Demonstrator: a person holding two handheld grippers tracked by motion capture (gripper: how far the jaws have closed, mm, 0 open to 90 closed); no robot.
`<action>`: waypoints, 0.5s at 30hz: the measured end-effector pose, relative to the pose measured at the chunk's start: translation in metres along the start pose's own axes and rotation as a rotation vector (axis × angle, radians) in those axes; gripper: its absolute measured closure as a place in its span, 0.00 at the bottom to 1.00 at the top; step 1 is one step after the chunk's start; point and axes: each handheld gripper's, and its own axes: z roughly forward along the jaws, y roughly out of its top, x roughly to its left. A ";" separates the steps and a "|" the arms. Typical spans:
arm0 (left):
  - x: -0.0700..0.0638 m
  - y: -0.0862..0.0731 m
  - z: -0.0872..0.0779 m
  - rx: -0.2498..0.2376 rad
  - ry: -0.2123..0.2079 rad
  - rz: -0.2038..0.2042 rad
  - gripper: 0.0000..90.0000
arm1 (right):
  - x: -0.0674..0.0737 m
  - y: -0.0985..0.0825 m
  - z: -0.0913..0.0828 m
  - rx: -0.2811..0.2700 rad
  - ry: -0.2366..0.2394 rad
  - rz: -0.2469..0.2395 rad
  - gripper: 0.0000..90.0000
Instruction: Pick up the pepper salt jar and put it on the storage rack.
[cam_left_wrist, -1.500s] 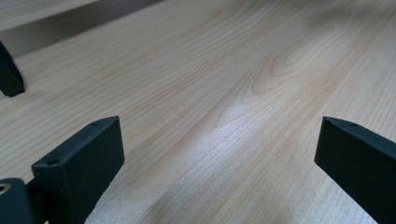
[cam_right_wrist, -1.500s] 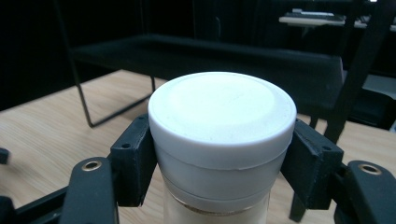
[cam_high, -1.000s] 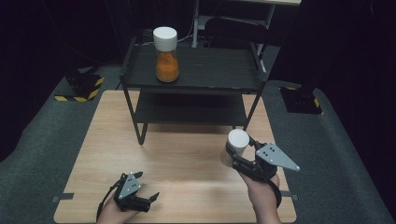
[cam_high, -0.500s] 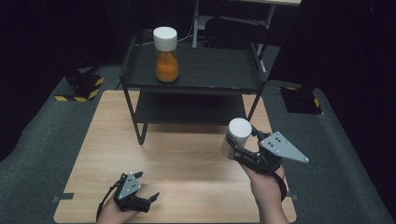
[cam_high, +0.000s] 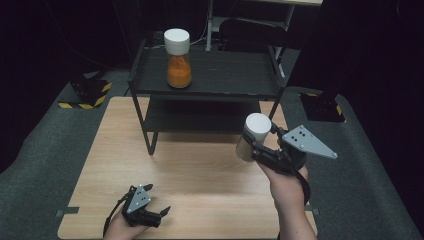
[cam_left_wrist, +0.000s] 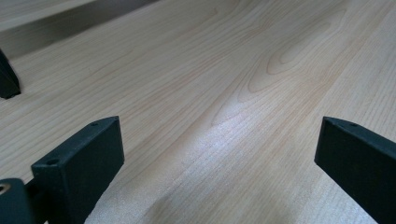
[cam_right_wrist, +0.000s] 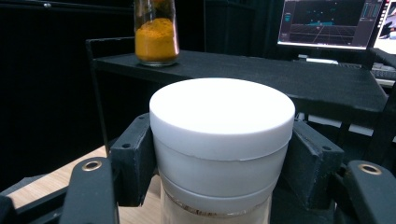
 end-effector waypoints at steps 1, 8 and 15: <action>0.000 0.000 0.000 -0.001 0.004 -0.009 0.02 | -0.001 0.004 0.002 0.000 0.000 0.004 0.37; 0.001 0.000 -0.002 0.006 0.011 -0.018 0.02 | -0.004 0.019 0.010 0.007 -0.011 0.011 0.37; 0.001 0.000 -0.002 0.009 0.013 -0.023 0.02 | -0.003 0.036 0.015 0.002 -0.020 -0.017 0.37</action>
